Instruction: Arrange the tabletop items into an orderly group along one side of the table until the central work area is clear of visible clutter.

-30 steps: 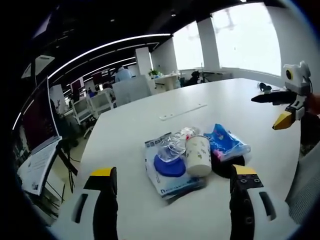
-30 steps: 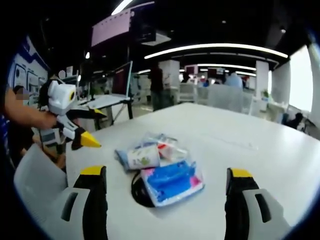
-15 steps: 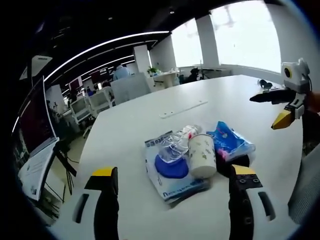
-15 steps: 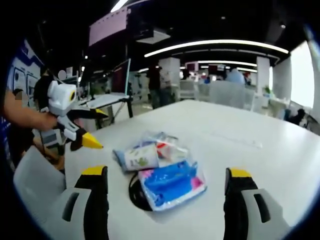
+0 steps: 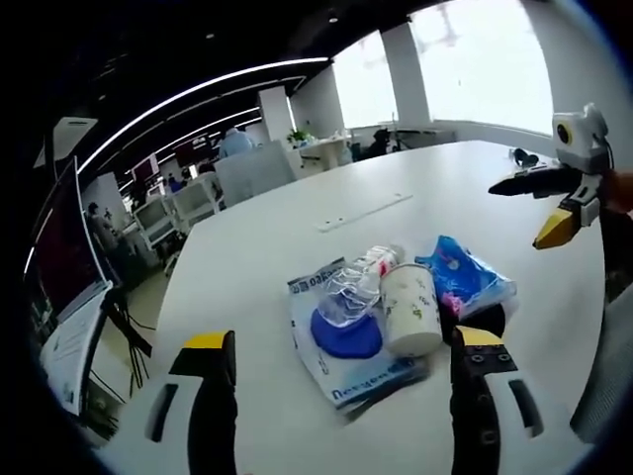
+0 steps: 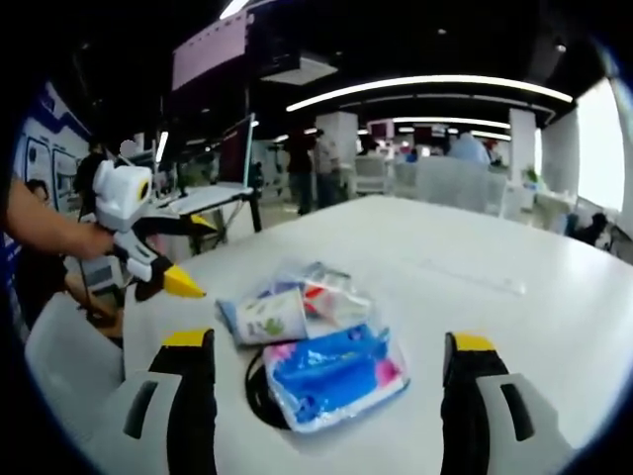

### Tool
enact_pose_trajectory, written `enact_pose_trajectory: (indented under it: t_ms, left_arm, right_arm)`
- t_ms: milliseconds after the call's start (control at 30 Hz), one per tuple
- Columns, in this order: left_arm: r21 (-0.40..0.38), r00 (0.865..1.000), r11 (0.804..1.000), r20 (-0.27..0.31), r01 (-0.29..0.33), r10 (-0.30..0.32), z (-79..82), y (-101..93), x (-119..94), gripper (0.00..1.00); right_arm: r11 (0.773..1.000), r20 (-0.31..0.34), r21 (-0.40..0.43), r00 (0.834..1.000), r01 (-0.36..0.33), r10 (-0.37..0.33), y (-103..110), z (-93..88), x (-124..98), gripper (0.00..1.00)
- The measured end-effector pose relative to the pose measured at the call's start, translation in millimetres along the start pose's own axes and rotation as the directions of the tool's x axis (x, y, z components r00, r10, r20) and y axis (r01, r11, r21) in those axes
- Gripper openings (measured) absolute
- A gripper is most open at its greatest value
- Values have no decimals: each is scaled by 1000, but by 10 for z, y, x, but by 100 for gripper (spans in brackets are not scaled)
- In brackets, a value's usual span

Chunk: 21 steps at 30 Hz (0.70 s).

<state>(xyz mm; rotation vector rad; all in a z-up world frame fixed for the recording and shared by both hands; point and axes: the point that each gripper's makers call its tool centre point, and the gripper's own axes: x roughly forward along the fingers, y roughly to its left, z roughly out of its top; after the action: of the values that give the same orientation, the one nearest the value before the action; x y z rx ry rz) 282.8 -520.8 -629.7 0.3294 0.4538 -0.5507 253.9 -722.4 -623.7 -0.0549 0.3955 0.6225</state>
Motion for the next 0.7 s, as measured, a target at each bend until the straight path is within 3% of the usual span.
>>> enact_pose_trajectory:
  t_ms: [700]
  left_arm:
    - [50,999,998,-32,39,-38,11,25,240,83]
  right_arm:
    - [1000,-12,5,1000,-20,20,-70,-15,239,92]
